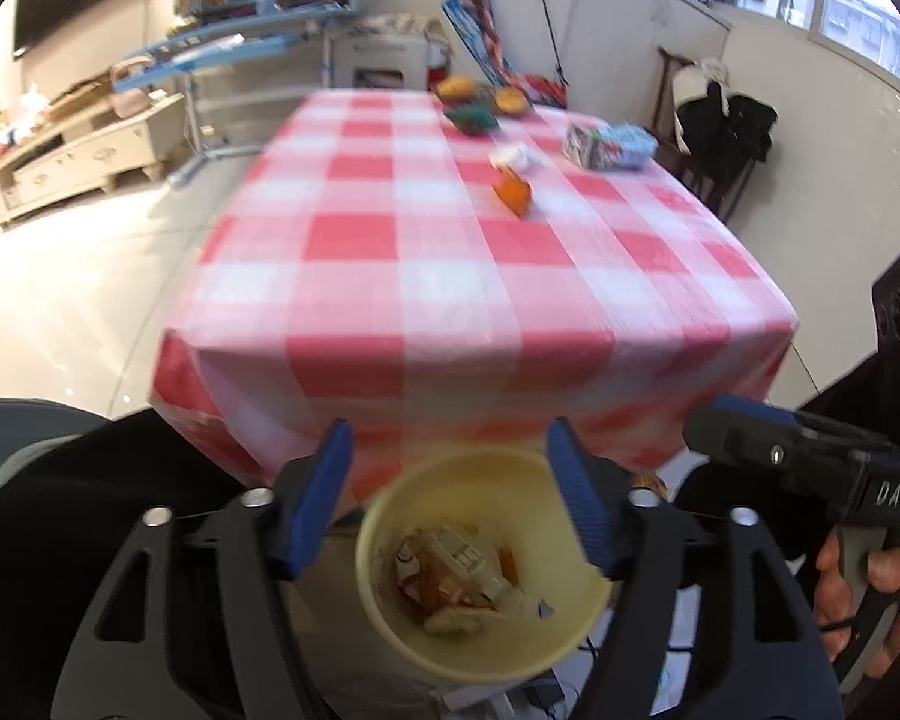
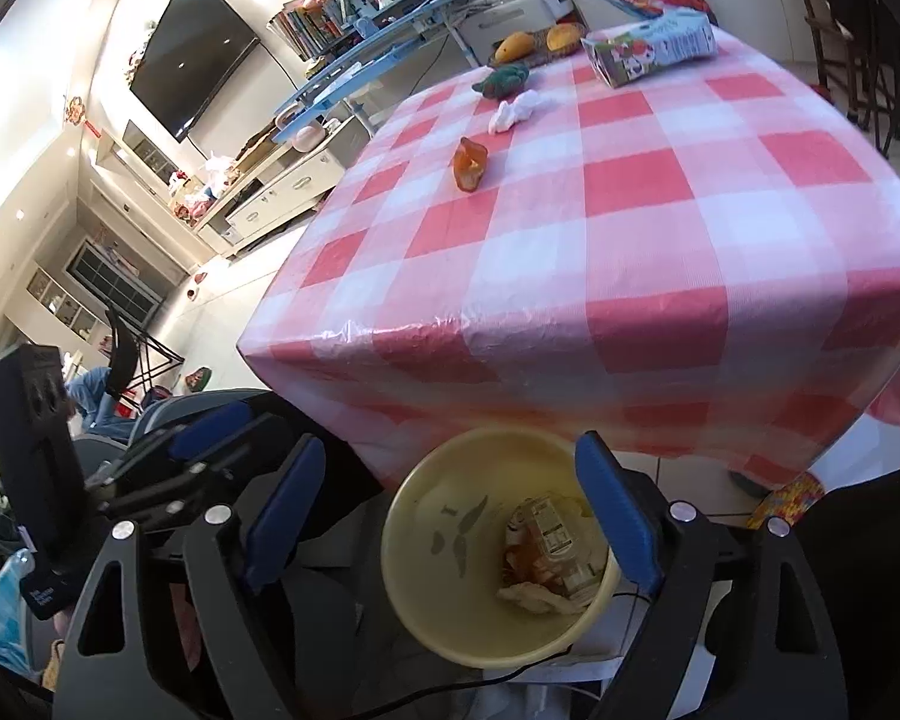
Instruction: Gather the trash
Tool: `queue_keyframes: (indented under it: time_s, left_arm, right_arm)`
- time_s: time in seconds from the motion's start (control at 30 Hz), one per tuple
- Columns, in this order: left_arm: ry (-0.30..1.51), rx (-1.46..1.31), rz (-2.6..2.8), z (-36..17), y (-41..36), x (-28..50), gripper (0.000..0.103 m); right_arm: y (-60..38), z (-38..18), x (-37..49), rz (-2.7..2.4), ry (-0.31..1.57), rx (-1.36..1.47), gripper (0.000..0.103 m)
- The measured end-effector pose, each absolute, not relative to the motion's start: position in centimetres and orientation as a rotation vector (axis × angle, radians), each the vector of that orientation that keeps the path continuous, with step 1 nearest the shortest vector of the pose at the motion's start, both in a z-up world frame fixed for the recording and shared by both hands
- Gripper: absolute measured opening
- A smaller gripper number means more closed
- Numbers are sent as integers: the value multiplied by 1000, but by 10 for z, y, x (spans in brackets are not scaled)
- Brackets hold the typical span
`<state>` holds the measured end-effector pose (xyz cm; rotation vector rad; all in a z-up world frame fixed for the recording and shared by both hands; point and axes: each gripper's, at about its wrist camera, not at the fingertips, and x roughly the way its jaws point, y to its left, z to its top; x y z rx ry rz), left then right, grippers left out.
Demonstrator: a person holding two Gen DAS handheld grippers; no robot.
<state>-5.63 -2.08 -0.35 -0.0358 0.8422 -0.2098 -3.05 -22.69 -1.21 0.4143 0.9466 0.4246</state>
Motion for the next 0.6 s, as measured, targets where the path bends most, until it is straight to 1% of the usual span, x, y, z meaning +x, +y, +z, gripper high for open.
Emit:
queue_keyframes:
  time_s: [0.1, 0.3, 0.6]
  left_arm:
    - [802, -57, -172, 3, -14, -57, 80]
    - [791, -101, -148, 4, -4, -54, 84]
    - [799, -80, -147, 1, -8, -53, 90]
  right_arm:
    - [-220, -11, -31, 420, 939, 370, 85]
    - [-203, -7, -33, 416, 921, 261, 89]
    - [-193, -2, -38, 378, 881, 153, 92]
